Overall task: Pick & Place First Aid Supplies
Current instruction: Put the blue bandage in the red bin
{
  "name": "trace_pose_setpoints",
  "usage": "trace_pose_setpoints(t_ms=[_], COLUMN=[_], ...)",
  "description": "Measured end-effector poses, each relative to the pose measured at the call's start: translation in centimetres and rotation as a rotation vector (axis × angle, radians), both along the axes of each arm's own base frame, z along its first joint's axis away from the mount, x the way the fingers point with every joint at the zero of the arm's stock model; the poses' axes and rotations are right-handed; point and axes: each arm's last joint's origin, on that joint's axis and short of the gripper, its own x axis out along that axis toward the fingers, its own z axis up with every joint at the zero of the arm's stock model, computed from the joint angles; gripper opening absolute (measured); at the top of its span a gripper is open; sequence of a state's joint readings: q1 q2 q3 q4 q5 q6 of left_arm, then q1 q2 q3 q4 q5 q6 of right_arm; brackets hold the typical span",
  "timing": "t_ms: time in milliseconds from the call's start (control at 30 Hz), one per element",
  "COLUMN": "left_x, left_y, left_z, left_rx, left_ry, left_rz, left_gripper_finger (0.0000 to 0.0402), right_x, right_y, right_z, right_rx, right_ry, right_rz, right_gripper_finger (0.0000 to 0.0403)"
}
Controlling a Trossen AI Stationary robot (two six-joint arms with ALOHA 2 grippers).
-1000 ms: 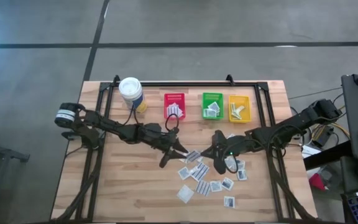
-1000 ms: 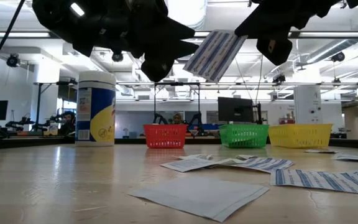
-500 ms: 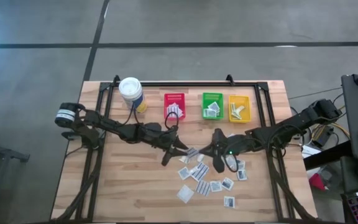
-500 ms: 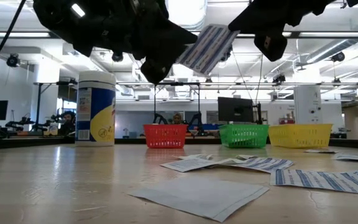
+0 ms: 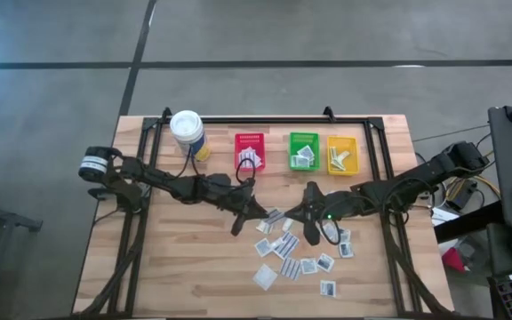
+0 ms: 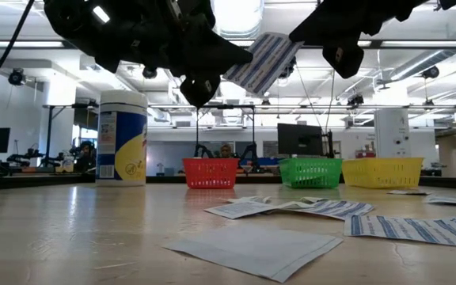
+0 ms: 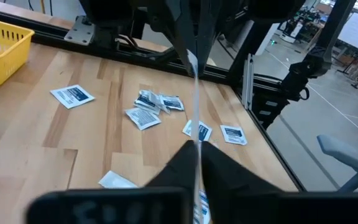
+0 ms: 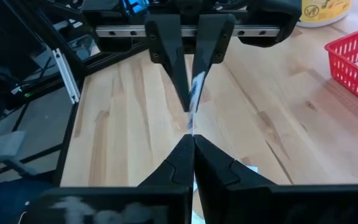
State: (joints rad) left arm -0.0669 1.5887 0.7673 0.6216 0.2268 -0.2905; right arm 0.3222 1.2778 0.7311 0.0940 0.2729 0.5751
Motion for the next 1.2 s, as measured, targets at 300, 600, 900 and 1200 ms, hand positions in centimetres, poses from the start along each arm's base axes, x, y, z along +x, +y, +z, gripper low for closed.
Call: trace_pose_setpoints(t_ms=[300,600,900,1200], left_x=[0.0,0.0,-0.1,-0.7], left_y=[0.0,0.6,4.2,8.4], left_z=[0.0,-0.2,-0.5,-1.0], left_rx=[0.000,-0.005,-0.058,-0.052], left_ry=[0.001,0.022,0.063,0.069], left_rz=[0.000,0.022,0.174,0.590], left_gripper_finger=[0.0001,0.0000,0.0000,0.0000], right_x=[0.1,0.2,-1.7,-2.8], right_y=[-0.4,-1.5,-2.7,-2.9], right_z=[-0.1,0.1,1.1,0.5], right_rx=[-0.002,0.012,0.024,-0.001], right_ry=[0.005,0.002,0.063,0.148], right_rz=[-0.031,-0.081,-0.121,-0.122], right_gripper_finger=[0.0016,0.0090,0.0136,0.0130])
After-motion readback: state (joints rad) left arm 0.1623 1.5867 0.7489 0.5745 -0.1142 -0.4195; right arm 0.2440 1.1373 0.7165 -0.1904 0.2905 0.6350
